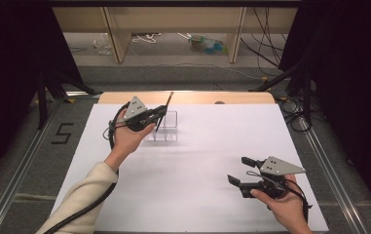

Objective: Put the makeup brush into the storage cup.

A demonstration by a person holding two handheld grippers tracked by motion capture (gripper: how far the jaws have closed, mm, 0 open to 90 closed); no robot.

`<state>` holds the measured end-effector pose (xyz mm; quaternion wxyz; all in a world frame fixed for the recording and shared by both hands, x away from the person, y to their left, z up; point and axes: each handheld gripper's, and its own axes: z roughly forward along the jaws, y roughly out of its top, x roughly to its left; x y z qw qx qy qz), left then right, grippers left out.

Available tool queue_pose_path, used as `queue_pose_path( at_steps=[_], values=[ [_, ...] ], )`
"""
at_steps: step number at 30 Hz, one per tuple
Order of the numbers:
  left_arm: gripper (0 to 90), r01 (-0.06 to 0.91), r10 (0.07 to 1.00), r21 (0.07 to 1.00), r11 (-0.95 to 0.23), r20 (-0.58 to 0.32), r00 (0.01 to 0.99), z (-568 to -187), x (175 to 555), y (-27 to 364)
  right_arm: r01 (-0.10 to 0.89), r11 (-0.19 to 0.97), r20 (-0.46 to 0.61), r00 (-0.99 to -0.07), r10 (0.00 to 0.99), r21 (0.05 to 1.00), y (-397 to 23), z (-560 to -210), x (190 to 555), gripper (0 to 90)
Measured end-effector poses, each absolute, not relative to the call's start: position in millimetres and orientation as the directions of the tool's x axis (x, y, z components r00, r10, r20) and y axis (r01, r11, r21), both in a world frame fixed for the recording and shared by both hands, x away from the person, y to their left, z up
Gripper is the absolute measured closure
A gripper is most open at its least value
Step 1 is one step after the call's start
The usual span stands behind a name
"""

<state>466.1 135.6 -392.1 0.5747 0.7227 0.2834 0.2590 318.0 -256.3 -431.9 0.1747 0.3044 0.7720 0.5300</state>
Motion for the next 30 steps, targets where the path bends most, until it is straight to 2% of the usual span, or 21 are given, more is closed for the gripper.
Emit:
queue_pose_path(
  at_steps=[30],
  values=[
    [83.1, 0.095, 0.707, 0.982, -0.164, 0.05, 0.706, -385.0, 470.4, 132.3, 0.288, 0.268, 0.043, -0.752, 0.658, 0.919, -257.8, -431.7, 318.3, 20.8]
  ],
)
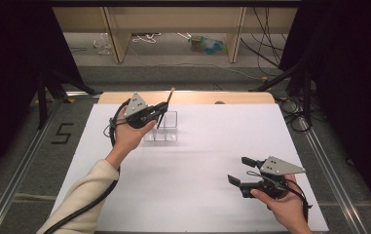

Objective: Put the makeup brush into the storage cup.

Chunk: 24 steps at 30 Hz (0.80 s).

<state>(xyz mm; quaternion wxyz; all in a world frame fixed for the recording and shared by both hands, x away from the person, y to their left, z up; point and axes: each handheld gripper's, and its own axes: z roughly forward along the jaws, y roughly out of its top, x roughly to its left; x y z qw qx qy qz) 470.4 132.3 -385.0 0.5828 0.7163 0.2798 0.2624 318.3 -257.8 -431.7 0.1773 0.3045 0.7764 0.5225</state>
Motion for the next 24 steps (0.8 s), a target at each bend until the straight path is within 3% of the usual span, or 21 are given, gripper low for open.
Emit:
queue_pose_path(
  at_steps=[24],
  values=[
    [83.1, 0.086, 0.709, 0.985, -0.152, 0.048, 0.704, -380.7, 473.9, 129.9, 0.299, 0.252, 0.066, -0.755, 0.652, 0.92, -256.8, -432.7, 318.2, 20.8]
  ],
)
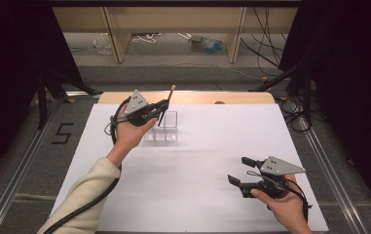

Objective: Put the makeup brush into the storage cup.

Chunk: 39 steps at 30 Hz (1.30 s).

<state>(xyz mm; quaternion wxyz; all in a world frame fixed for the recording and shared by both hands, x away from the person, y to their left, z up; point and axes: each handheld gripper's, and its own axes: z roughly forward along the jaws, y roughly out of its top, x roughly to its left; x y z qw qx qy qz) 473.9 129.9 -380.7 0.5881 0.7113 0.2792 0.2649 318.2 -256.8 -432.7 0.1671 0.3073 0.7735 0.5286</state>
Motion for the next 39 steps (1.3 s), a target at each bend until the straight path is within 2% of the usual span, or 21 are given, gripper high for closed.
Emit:
queue_pose_path(
  at_steps=[1, 7, 8, 39],
  values=[
    [83.2, 0.084, 0.708, 0.985, -0.152, 0.049, 0.704, -380.5, 474.0, 129.8, 0.27, 0.238, 0.053, -0.759, 0.649, 0.933, -255.9, -434.1, 319.9, 20.8],
    [83.1, 0.08, 0.709, 0.985, -0.151, 0.052, 0.704, -378.9, 474.8, 129.1, 0.271, 0.239, 0.055, -0.759, 0.649, 0.933, -256.0, -434.1, 319.9, 20.8],
    [83.1, 0.081, 0.708, 0.986, -0.149, 0.049, 0.705, -378.9, 475.0, 128.7, 0.299, 0.24, 0.076, -0.757, 0.649, 0.924, -255.7, -433.6, 318.4, 20.8],
    [83.1, 0.068, 0.713, 0.987, -0.143, 0.055, 0.699, -376.3, 480.7, 125.6, 0.28, 0.252, 0.05, -0.755, 0.654, 0.926, -256.9, -433.6, 319.2, 20.8]
  ],
)
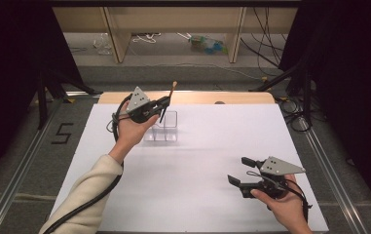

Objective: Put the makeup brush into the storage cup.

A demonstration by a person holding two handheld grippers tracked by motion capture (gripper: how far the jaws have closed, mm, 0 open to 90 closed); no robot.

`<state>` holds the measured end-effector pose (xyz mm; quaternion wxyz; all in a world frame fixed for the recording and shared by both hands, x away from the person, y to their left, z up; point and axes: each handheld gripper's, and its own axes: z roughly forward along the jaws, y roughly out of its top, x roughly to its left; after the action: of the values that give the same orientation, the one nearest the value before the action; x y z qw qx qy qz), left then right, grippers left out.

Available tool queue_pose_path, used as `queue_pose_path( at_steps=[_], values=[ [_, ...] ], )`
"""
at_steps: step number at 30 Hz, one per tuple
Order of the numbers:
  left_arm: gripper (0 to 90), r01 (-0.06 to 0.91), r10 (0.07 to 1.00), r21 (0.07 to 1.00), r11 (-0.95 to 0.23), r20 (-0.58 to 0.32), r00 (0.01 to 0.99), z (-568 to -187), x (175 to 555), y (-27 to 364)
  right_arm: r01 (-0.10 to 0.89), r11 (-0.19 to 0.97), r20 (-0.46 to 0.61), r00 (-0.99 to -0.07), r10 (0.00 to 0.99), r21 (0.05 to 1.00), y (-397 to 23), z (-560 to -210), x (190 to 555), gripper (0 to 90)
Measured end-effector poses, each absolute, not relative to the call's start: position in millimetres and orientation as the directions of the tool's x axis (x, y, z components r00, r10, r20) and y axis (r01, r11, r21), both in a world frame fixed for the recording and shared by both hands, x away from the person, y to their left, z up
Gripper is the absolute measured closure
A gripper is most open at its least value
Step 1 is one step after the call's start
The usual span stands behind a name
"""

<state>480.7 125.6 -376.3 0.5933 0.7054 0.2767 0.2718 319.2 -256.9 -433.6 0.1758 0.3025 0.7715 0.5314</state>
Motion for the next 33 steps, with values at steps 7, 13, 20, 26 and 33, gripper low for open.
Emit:
queue_pose_path(
  at_steps=[7, 13, 20, 26, 33],
  values=[
    [83.1, 0.062, 0.714, 0.988, -0.14, 0.057, 0.698, -376.8, 482.6, 125.5, 0.277, 0.246, 0.052, -0.754, 0.654, 0.929, -256.4, -434.1, 319.5, 20.8],
    [83.1, 0.06, 0.718, 0.988, -0.14, 0.06, 0.693, -377.2, 483.9, 125.4, 0.278, 0.247, 0.054, -0.757, 0.651, 0.928, -256.5, -434.4, 319.6, 20.8],
    [83.1, 0.054, 0.721, 0.988, -0.143, 0.067, 0.69, -378.8, 486.0, 126.1, 0.282, 0.251, 0.054, -0.757, 0.651, 0.926, -256.7, -434.0, 319.3, 20.8],
    [83.1, 0.05, 0.723, 0.988, -0.146, 0.073, 0.687, -379.8, 487.5, 127.2, 0.275, 0.239, 0.058, -0.76, 0.647, 0.931, -256.0, -434.7, 320.0, 20.8],
    [83.1, 0.046, 0.723, 0.988, -0.146, 0.075, 0.687, -379.9, 488.6, 127.6, 0.282, 0.249, 0.055, -0.757, 0.651, 0.927, -256.8, -433.9, 319.3, 20.8]
  ],
)
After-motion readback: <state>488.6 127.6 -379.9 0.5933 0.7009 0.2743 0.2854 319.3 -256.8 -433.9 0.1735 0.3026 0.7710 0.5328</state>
